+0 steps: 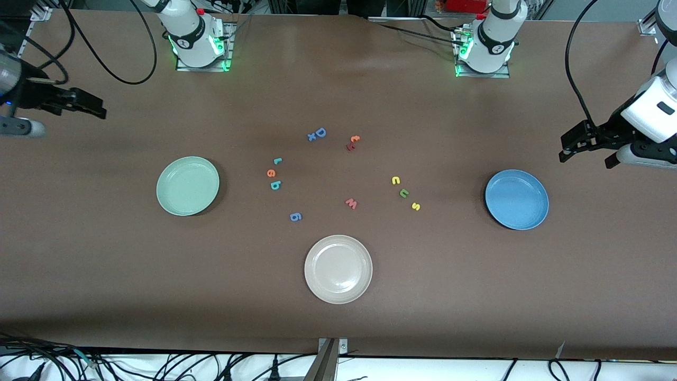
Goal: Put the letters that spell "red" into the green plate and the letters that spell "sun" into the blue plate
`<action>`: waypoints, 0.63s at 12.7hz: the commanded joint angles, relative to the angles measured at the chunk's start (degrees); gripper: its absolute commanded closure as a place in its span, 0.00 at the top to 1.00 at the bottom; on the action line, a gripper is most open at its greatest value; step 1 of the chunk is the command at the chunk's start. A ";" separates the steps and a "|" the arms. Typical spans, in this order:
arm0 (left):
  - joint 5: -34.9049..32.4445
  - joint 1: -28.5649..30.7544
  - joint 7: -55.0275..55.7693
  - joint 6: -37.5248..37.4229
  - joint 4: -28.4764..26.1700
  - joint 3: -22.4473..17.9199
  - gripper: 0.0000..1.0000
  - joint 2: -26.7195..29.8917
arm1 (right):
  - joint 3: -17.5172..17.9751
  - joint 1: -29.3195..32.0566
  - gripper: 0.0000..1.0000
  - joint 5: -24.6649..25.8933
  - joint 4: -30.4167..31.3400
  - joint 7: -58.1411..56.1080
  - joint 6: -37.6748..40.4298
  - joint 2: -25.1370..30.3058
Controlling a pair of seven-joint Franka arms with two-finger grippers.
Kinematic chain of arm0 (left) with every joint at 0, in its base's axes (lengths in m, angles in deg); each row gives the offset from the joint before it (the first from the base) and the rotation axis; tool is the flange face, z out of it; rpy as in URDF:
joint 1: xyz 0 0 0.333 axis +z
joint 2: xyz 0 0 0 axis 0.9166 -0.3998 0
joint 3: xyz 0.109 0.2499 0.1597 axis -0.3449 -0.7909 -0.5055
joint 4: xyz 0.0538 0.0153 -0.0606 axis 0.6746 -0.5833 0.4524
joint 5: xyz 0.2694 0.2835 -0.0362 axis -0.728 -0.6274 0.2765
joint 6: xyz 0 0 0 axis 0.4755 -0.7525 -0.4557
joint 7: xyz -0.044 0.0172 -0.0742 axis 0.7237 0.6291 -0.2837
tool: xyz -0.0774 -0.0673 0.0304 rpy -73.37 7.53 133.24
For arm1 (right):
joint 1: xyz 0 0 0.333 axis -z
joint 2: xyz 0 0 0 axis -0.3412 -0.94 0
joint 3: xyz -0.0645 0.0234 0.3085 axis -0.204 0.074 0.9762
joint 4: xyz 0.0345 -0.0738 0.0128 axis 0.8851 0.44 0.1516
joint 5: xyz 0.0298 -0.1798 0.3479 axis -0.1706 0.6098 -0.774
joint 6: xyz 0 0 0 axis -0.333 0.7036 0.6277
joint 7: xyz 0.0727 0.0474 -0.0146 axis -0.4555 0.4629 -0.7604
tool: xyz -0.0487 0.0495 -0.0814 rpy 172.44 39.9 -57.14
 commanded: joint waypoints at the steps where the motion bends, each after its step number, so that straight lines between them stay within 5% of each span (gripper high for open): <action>1: 0.81 0.23 0.06 -0.74 -1.48 0.30 1.00 0.78 | 0.24 -1.87 0.99 -0.15 -1.08 0.64 1.27 -1.90; 8: 0.81 0.14 -1.61 -1.27 -5.69 -0.14 1.00 1.66 | 0.33 -10.12 1.00 -0.24 2.25 16.78 -10.13 -7.43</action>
